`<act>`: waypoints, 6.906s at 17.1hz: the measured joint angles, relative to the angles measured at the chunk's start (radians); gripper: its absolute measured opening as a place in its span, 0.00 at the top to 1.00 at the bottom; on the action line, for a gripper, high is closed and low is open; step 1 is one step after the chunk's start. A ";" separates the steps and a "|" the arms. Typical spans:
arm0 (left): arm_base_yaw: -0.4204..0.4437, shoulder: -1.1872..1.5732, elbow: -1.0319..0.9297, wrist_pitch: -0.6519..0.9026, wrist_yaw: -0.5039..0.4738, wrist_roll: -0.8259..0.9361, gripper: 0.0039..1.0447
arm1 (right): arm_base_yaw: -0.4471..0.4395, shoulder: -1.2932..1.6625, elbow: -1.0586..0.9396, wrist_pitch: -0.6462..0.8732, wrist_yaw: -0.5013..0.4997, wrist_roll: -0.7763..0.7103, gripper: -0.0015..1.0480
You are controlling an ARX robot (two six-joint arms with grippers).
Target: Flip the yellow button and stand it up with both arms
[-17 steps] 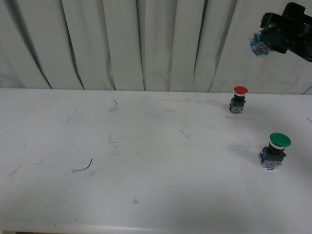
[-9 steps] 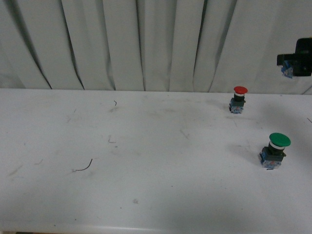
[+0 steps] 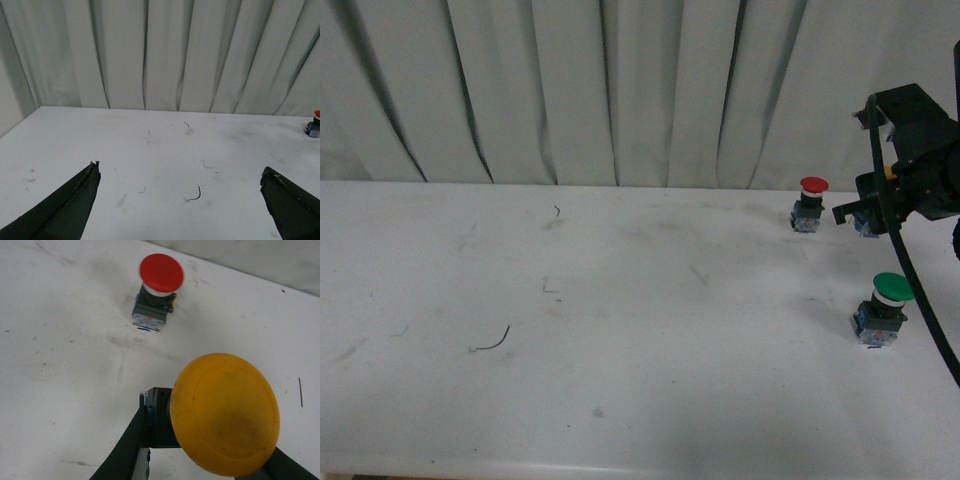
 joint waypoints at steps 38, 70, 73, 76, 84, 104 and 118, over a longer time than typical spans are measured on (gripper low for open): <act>0.000 0.000 0.000 0.000 0.000 0.000 0.06 | 0.059 0.214 0.180 -0.101 0.085 -0.010 0.65; 0.000 0.000 0.000 0.000 0.000 0.000 0.06 | 0.046 0.137 0.096 -0.032 -0.005 0.034 0.07; 0.000 0.000 0.000 0.000 0.000 0.000 0.06 | -0.019 -0.033 -0.045 0.057 -0.112 0.062 0.06; 0.000 0.000 0.000 0.000 0.000 0.000 0.06 | -0.098 -0.236 -0.267 0.223 -0.234 0.121 0.07; 0.000 0.000 0.000 0.000 0.000 0.000 0.06 | -0.047 -1.624 -1.125 0.199 -0.090 0.219 0.99; 0.000 0.000 0.000 0.000 0.000 0.000 0.06 | -0.054 -1.938 -1.360 0.097 -0.076 0.225 0.98; 0.000 0.000 0.000 0.000 0.000 0.000 0.06 | -0.054 -2.171 -1.366 -0.150 -0.075 0.228 0.70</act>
